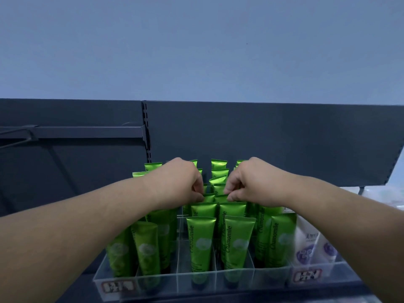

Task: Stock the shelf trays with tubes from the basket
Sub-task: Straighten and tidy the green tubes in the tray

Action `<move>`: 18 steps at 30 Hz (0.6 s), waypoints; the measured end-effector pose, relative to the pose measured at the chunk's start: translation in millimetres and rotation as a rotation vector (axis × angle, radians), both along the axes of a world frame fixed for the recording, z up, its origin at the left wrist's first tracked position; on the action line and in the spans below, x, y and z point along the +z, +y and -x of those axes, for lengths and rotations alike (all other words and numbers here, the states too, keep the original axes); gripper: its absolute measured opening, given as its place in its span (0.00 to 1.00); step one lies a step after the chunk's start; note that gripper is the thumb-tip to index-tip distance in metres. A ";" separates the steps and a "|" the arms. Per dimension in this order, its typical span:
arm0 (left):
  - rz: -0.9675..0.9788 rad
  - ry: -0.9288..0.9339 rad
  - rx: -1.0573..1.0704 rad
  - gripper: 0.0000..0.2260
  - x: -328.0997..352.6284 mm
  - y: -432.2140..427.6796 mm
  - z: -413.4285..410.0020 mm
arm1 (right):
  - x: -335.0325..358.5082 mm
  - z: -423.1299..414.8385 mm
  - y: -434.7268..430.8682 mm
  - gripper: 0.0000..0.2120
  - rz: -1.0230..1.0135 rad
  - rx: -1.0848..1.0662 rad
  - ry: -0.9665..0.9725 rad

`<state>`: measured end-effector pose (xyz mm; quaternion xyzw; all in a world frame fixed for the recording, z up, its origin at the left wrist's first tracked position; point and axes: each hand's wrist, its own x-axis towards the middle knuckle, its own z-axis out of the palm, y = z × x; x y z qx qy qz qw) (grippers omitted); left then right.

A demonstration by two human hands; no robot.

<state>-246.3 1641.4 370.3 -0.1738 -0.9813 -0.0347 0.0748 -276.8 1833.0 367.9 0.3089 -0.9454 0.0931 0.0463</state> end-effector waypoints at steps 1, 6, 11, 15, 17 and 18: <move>0.000 0.013 0.001 0.07 -0.1 0.2 -0.4 | 1.6 -1.1 0.0 0.06 0.002 -0.003 0.008; -0.004 0.051 -0.001 0.05 1.3 -4.1 -1.1 | 10.3 -4.3 4.8 0.04 -0.005 -0.006 0.063; -0.016 0.041 0.002 0.06 -1.9 -6.0 -1.4 | 2.0 -7.1 4.8 0.05 -0.023 -0.019 0.038; -0.046 0.061 0.001 0.06 -1.4 -8.3 -0.4 | 2.8 -7.1 5.0 0.04 0.011 -0.035 0.038; -0.050 0.045 0.003 0.06 -2.1 -8.4 -0.2 | 1.7 -7.5 5.1 0.04 0.014 -0.036 0.032; -0.052 0.036 0.005 0.06 -2.5 -8.4 -0.2 | 0.9 -7.5 5.0 0.04 0.013 -0.036 0.030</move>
